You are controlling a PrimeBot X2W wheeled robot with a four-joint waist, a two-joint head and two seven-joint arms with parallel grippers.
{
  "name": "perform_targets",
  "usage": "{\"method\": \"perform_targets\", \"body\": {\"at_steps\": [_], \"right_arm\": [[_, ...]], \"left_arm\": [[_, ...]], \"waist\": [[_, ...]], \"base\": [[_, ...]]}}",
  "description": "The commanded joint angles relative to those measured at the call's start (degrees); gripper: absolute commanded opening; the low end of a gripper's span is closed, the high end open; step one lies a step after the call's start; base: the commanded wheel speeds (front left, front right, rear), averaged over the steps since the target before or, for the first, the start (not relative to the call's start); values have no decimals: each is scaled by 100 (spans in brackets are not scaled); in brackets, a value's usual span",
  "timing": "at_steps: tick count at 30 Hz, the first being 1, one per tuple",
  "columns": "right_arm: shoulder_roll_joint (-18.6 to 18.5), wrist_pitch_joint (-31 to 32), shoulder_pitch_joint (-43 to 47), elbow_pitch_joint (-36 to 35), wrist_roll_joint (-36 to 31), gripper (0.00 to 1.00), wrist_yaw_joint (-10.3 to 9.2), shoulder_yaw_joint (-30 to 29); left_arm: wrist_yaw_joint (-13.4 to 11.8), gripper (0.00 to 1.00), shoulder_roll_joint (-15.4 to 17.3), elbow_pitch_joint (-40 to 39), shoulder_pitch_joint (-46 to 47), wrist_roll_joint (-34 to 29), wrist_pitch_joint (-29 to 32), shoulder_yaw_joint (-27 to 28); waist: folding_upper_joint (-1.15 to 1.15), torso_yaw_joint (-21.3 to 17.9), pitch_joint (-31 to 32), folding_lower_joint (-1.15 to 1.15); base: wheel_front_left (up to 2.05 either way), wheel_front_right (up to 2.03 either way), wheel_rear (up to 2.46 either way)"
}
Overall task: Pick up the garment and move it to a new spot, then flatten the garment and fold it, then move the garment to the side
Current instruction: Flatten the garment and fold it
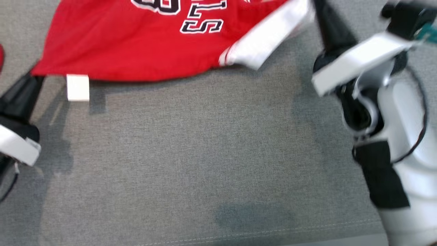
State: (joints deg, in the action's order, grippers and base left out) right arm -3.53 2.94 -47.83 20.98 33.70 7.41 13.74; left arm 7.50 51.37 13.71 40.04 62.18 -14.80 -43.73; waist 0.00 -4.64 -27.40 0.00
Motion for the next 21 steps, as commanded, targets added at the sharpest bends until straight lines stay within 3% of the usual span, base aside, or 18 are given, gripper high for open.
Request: {"method": "perform_targets", "body": {"at_steps": [1, 8, 21], "right_arm": [[65, 159, 203, -239, 39, 0, 8, 76], [65, 1589, 1710, -1041, 113, 0, 8, -81], [65, 3233, 3296, -1942, 286, 0, 8, -371]], "left_arm": [[-1, 0, 303, -56, -2, -75, -19, 297], [-1, 0, -51, 72, -742, -425, -19, 417], [-1, 0, -894, 1005, -1870, -1591, -19, 992]], "waist": [[0, 19, 95, 0], [0, 58, 588, 0], [0, 61, 1566, 0]], "base": [[0, 0, 0], [0, 0, 0], [0, 0, 0]]}}
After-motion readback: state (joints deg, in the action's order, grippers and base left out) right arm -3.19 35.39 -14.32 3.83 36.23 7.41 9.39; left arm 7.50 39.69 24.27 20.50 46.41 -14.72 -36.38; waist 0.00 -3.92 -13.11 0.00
